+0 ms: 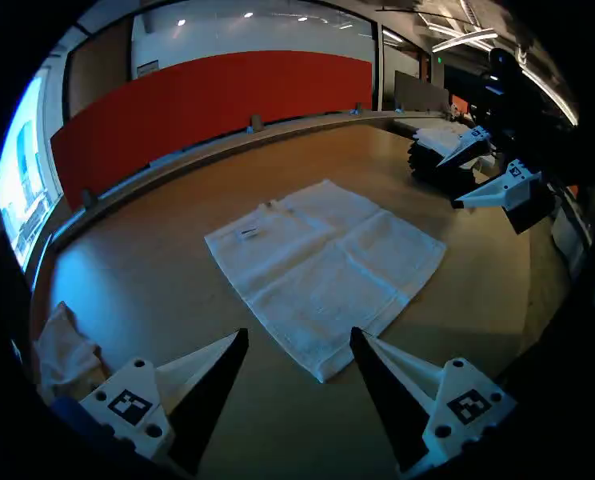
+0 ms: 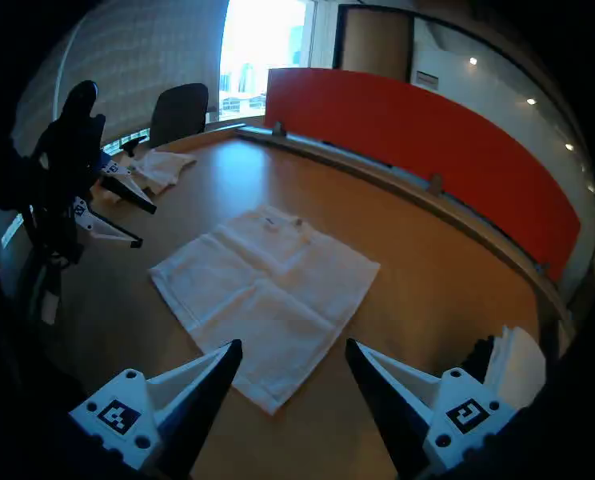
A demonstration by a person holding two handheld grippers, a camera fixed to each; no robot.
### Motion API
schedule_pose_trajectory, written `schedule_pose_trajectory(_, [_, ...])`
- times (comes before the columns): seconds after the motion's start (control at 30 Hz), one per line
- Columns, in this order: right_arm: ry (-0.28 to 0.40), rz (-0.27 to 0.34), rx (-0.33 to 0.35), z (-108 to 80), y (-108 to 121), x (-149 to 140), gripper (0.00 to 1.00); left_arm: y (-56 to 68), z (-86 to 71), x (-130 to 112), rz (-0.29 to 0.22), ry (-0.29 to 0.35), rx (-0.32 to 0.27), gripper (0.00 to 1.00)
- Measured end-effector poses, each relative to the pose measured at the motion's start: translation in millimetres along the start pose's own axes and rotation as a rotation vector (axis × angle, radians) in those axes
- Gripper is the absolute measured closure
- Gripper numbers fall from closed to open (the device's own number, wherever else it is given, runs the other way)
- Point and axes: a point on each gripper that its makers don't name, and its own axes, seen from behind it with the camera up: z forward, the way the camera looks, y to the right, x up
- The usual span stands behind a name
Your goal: Fold towel
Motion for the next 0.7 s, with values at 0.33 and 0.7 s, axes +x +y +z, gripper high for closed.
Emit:
schedule_pose_trajectory(0.33, [-0.052, -0.005, 0.015, 15.1, -7.7, -31.7, 0.00, 9.6, 18.4, -27.1, -0.006, -0.053, -0.025, 0.06])
schedule_pose_trajectory(0.7, [-0.107, 0.008, 0.033, 30.7, -13.5, -63.3, 0.00, 20.1, 35.5, -50.8, 0.011, -0.108, -0.048, 0.06])
